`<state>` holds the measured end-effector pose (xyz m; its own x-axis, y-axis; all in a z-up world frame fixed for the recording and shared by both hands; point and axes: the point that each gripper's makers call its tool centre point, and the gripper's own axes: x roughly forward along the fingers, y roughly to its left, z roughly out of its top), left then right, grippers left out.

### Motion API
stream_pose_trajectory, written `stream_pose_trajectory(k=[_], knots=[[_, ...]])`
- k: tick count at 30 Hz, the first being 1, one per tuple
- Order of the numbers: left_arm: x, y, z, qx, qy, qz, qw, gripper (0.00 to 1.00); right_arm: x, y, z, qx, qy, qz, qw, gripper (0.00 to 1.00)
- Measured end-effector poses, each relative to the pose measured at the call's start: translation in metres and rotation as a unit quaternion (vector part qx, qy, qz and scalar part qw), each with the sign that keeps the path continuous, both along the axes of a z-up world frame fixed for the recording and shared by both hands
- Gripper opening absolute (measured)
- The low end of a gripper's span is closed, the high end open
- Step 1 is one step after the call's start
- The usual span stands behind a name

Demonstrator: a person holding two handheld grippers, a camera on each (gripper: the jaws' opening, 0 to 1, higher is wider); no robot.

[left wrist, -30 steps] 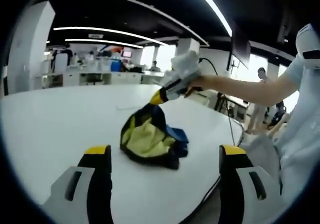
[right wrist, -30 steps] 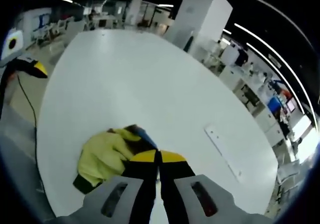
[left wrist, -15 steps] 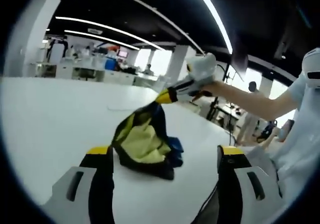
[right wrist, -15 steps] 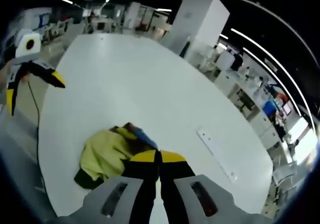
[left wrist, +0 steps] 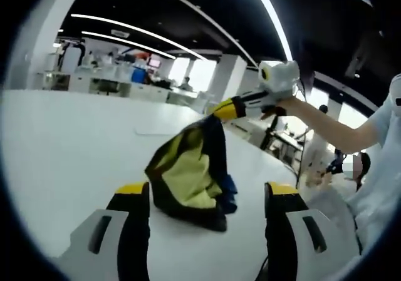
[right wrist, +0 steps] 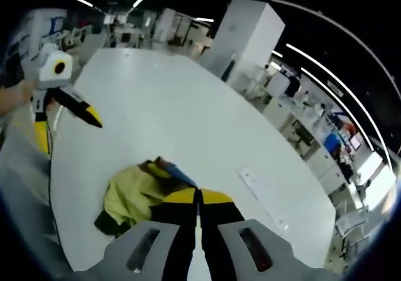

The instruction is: Fold the garment on the visible template until the final outline fits inside the template.

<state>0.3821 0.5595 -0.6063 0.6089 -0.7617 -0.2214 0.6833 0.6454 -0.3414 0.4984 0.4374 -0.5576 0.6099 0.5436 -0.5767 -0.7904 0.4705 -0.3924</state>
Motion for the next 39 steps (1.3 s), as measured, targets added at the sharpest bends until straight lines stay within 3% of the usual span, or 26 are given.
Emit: stream_pose_trajectory(k=[8,11,17,23,25,29,32,39], knots=[[0.009,-0.001,-0.006,0.002,0.005,-0.008,1.0,0.63,-0.008,-0.002,0.018,0.006,-0.017,0.004,0.9998,0.01],[0.019,0.004,-0.01,0.019,-0.008,0.003,0.9998,0.57,-0.008,-0.005,0.024,0.006,-0.022,0.005,0.9997,0.01],[0.037,0.011,-0.019,0.027,0.003,0.006,0.9996,0.52,-0.008,-0.006,0.031,0.006,-0.03,0.008,0.9995,0.01],[0.055,0.02,-0.032,0.048,0.015,0.012,0.9987,0.45,-0.012,-0.002,0.037,0.007,-0.033,0.017,0.9993,0.01],[0.063,0.026,-0.038,0.076,0.005,0.023,0.9968,0.43,-0.016,0.001,0.039,0.011,-0.031,0.021,0.9992,0.01],[0.065,0.022,-0.046,0.072,0.019,0.015,0.9971,0.42,-0.02,0.003,0.041,0.014,-0.033,0.027,0.999,0.01],[0.065,0.021,-0.058,0.097,0.024,0.004,0.9949,0.41,-0.022,0.002,0.043,0.015,-0.036,0.029,0.9988,0.01],[0.07,0.023,-0.073,0.111,0.045,-0.007,0.9928,0.39,-0.028,0.001,0.048,0.014,-0.039,0.036,0.9985,0.01]])
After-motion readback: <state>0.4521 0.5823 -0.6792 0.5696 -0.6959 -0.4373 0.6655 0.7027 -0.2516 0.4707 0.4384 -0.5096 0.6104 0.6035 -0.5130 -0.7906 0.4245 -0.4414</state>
